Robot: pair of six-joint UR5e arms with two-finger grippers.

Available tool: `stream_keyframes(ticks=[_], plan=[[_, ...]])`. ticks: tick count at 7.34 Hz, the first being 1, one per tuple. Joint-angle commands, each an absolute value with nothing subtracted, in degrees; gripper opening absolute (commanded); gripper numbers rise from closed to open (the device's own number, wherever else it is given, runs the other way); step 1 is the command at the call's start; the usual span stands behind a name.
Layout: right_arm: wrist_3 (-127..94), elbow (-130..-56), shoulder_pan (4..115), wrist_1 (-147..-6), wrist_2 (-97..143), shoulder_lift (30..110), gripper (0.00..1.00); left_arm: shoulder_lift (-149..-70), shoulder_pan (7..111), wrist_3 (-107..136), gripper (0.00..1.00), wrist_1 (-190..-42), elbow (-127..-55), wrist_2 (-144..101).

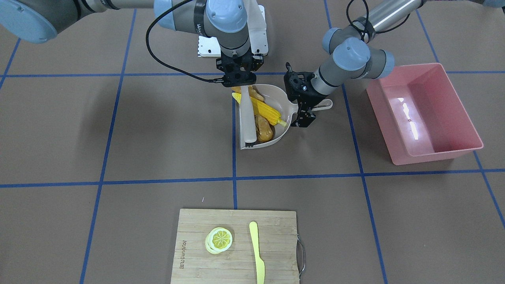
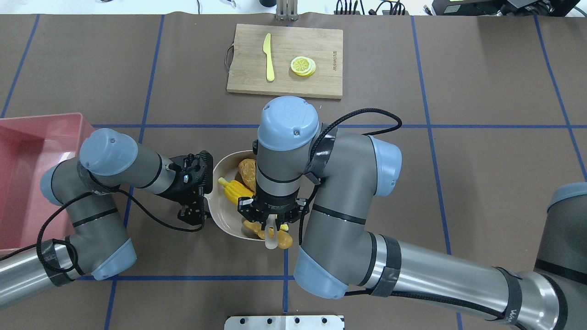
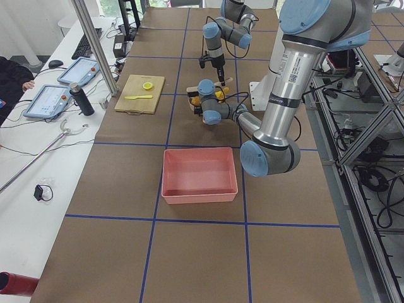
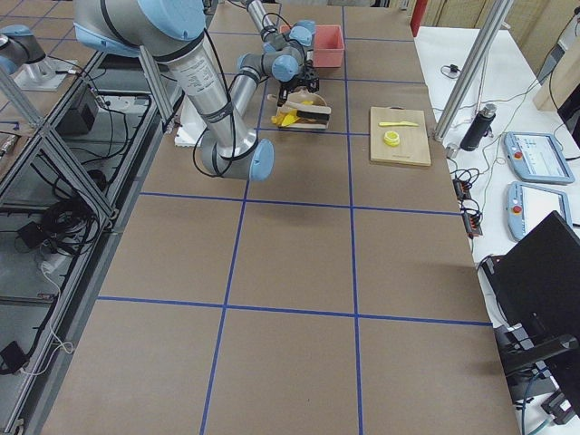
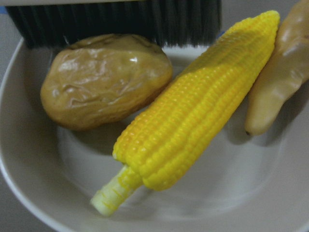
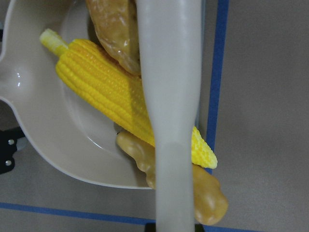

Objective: Sweep and dump trash into bin
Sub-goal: 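Sweep the potato into the dustpan with the brush, then raise the brush and withdraw the right arm away from the dustpan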

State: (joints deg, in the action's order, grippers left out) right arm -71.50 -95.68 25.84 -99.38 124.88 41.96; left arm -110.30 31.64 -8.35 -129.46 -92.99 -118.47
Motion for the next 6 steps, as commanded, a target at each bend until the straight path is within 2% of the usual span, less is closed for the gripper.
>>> stream_keyframes(ticks=[1,3,4,5,6], plan=[[-70.06,-101.47,29.95,-106.57,126.74,43.49,0.00,-110.30,31.64,-8.35,0.98,-129.46,-92.99,-118.48],[-63.76,-110.16,34.08,-113.70,125.86,50.41,0.00,-110.39,31.64,-8.35,0.97,-129.46,-93.08,-118.48],[-60.07,-115.96,38.45,-114.95,126.03,57.41,0.00,-110.30,31.64,-8.35,0.95,-129.46,-92.99,-118.48],[-54.55,-120.63,42.50,-114.96,126.30,64.79,0.00,-110.30,31.64,-8.35,0.84,-129.46,-92.99,-118.48],[-49.19,-122.85,44.10,-114.61,125.78,71.04,0.00,-110.30,31.64,-7.57,0.67,-129.46,-93.08,-118.48]])
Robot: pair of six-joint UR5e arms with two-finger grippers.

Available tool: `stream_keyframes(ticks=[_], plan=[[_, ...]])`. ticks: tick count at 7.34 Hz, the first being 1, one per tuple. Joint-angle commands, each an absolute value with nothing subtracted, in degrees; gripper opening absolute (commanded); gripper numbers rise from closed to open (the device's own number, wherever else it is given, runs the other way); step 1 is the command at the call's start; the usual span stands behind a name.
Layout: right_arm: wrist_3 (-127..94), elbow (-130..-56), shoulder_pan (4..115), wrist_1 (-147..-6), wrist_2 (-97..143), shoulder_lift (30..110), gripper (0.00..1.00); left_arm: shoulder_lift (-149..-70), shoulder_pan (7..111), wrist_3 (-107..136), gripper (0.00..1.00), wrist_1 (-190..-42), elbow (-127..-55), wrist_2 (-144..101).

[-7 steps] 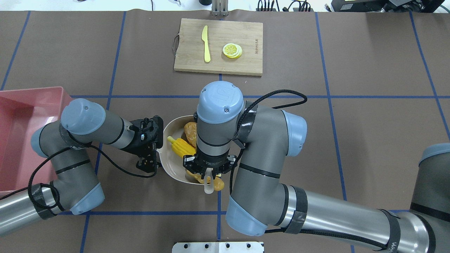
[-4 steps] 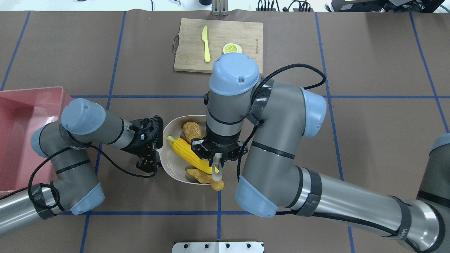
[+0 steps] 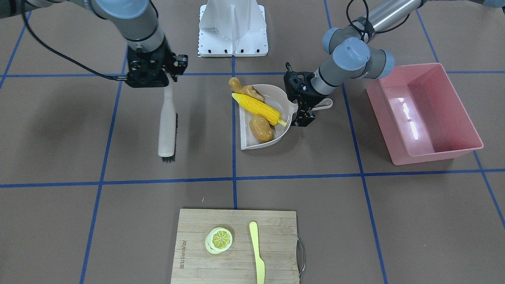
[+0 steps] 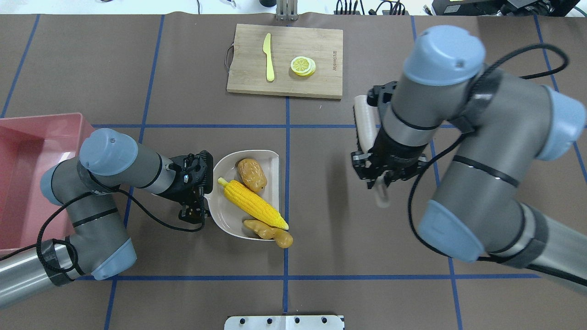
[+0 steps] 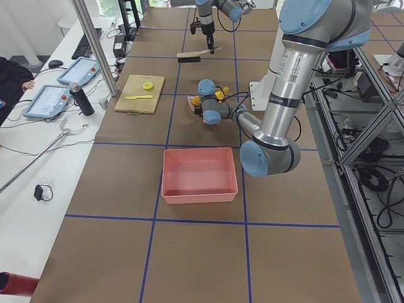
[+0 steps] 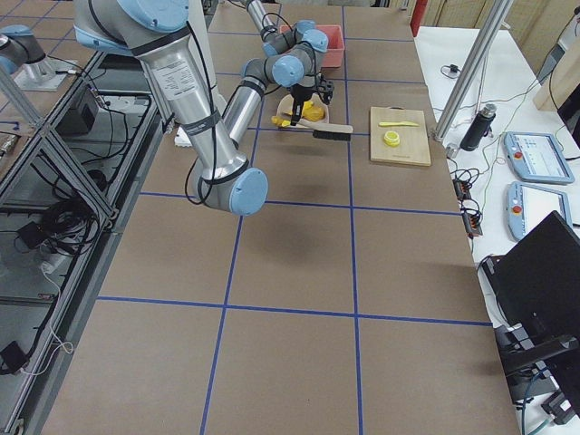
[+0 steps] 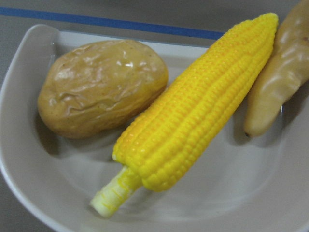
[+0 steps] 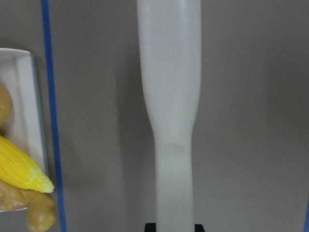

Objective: Sweep and dump trash into bin
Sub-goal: 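Raise the brush and withdraw the right arm away from the dustpan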

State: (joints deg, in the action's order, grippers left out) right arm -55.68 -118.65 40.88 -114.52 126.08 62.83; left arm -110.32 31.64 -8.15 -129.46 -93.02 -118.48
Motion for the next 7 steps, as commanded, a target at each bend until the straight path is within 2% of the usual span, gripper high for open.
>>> stream_keyframes(ticks=[1,2,3,4,5,7], plan=[[-47.30,-123.22,46.12,-114.35,125.68,74.41,0.00,-110.39,31.64,-6.86,0.50,-129.46,-93.25,-118.48],[-42.67,-125.22,49.01,-114.26,125.68,79.05,0.00,-110.30,31.64,-6.94,0.36,-129.46,-93.25,-118.48],[-39.67,-127.77,50.78,-112.43,125.86,86.93,0.00,-110.39,31.64,-6.94,0.25,-129.46,-93.25,-118.48],[-36.07,-127.79,53.58,-105.63,125.95,94.49,0.00,-110.30,31.64,-7.03,0.16,-129.46,-93.25,-118.48],[-35.69,-127.97,55.61,-100.16,126.12,99.79,0.00,-110.39,31.64,-7.12,0.09,-129.46,-93.16,-118.48],[-35.77,-128.41,57.64,-96.08,126.56,104.92,0.00,-110.39,31.64,-7.29,0.00,-129.46,-93.25,-118.48]])
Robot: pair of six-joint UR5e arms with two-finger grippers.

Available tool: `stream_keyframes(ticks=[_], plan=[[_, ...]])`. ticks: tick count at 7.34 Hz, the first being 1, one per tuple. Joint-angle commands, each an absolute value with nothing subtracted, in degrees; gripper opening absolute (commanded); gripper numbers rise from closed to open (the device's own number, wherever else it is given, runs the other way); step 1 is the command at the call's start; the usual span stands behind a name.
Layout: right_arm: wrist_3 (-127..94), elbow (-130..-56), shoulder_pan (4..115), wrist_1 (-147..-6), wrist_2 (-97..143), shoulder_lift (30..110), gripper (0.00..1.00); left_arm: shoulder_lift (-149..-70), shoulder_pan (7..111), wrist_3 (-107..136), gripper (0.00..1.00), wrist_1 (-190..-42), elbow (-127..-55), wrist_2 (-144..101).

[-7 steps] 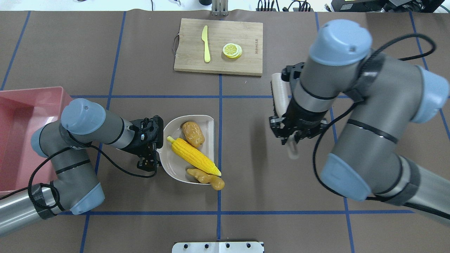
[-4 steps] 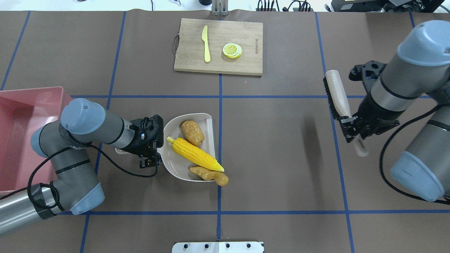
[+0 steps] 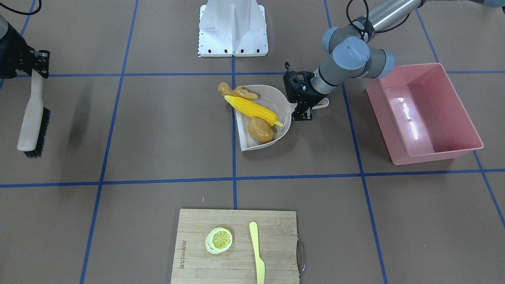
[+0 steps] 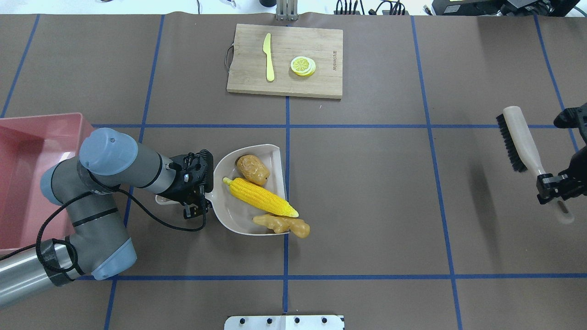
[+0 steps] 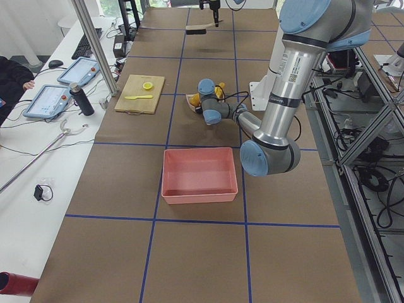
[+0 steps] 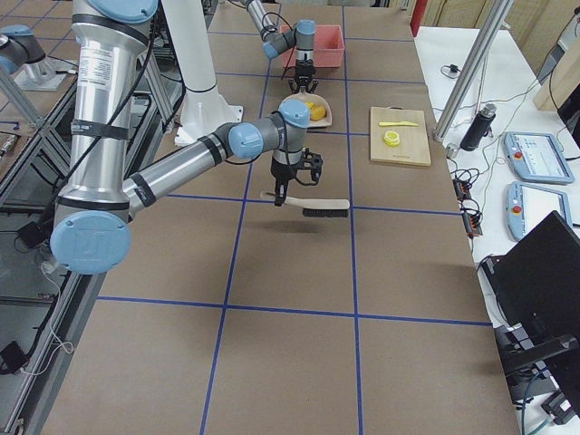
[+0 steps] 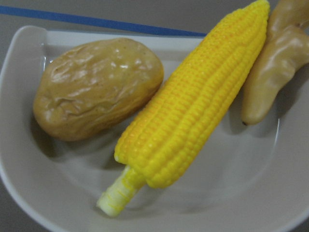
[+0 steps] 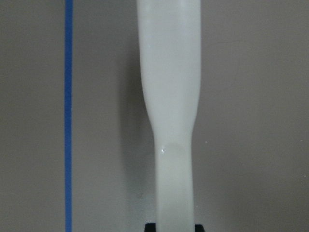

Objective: Sweep and dump trash into bin
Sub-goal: 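Raise the brush and withdraw the right arm away from the dustpan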

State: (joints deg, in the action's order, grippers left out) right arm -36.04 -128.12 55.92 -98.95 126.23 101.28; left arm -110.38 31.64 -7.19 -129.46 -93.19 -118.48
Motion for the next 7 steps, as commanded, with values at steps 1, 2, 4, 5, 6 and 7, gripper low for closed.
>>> stream_keyframes(ticks=[1,2,4,5,6,7], plan=[[-35.86,-128.23,58.00,-95.72,126.56,106.51,0.00,-110.39,31.64,-7.29,0.00,-129.46,-93.25,-118.48],[-36.03,-128.32,58.27,-95.71,126.56,106.78,0.00,-110.39,31.64,-7.29,0.00,-129.46,-93.43,-118.48],[-36.21,-128.14,58.27,-95.71,126.47,106.87,0.00,-110.39,31.64,-7.21,0.00,-129.46,-93.95,-118.48],[-36.56,-128.23,58.18,-95.71,126.47,106.70,0.00,-110.39,31.64,-7.21,0.00,-129.46,-93.96,-118.48],[-36.74,-128.15,58.10,-95.71,126.47,106.44,0.00,-110.39,31.64,-7.21,0.00,-129.46,-93.96,-118.48],[-38.04,-128.06,57.92,-95.63,126.82,105.74,0.00,-110.30,31.64,-7.21,0.00,-129.46,-93.96,-118.48]])
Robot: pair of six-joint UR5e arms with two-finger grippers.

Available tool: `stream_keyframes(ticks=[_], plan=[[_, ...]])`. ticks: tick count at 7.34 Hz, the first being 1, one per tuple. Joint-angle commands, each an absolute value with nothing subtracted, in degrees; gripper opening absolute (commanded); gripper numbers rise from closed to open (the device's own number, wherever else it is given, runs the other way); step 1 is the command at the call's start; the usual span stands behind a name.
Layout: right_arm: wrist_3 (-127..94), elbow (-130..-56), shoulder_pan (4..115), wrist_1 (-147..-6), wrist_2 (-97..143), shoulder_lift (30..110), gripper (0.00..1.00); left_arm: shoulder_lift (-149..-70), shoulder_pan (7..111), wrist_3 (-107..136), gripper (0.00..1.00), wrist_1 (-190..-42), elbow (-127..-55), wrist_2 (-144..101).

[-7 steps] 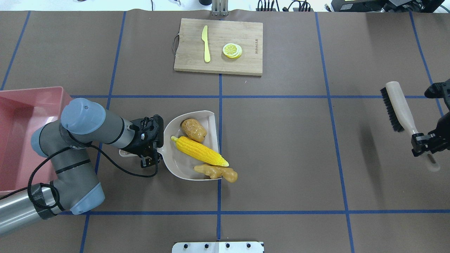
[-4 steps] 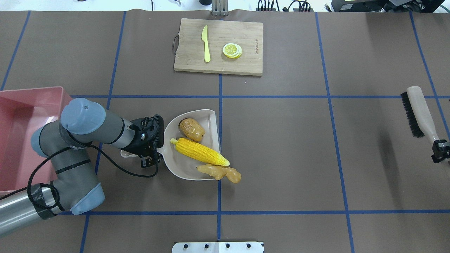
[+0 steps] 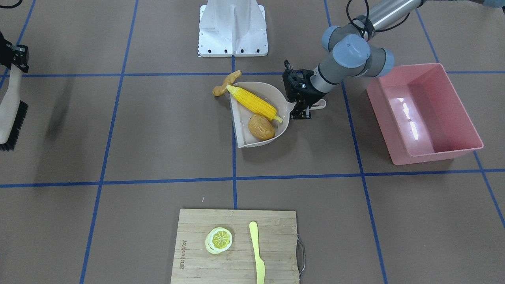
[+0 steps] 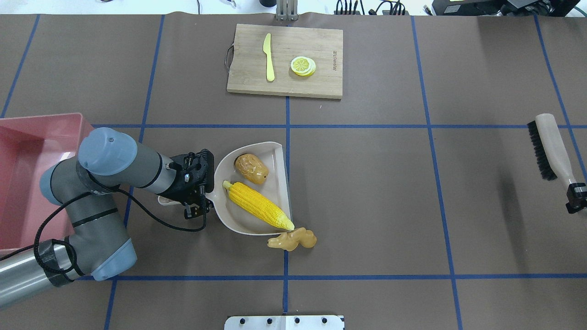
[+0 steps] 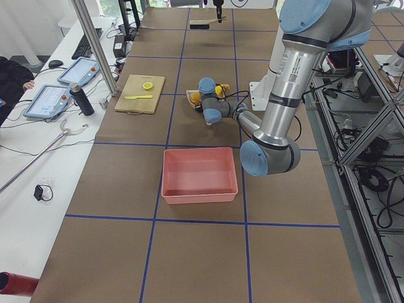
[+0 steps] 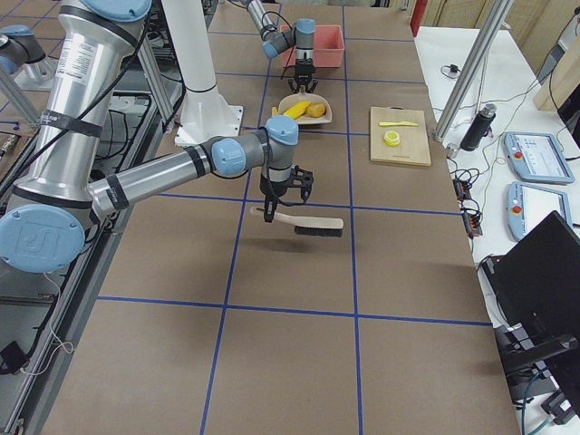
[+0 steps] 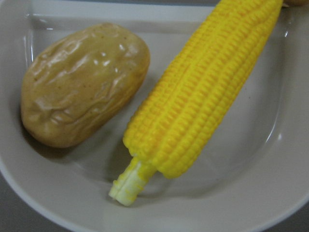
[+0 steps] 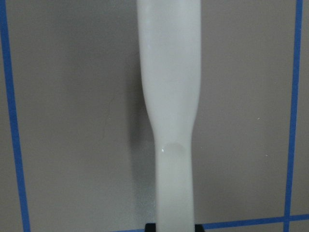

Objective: Sweep and dump trash into bin
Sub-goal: 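Raise the brush and withdraw the right arm away from the dustpan, then bring the brush back down near the ginger beside the dustpan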

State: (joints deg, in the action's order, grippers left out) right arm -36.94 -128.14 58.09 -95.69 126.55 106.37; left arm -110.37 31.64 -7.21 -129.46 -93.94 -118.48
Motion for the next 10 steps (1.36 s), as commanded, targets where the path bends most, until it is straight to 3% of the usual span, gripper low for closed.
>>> stream_keyframes(ticks=[1,7,10], plan=[[-43.19,-127.97,57.92,-94.23,130.39,103.56,0.00,-110.30,31.64,-7.29,0.00,-129.46,-93.96,-118.48],[-78.41,-128.76,36.54,-90.52,129.93,84.24,0.00,-109.60,33.92,-16.30,0.00,-119.37,-98.96,-117.87],[-85.22,-128.94,28.25,-94.71,125.26,76.60,0.00,-108.64,34.19,-26.34,0.00,-117.78,-99.76,-114.97]])
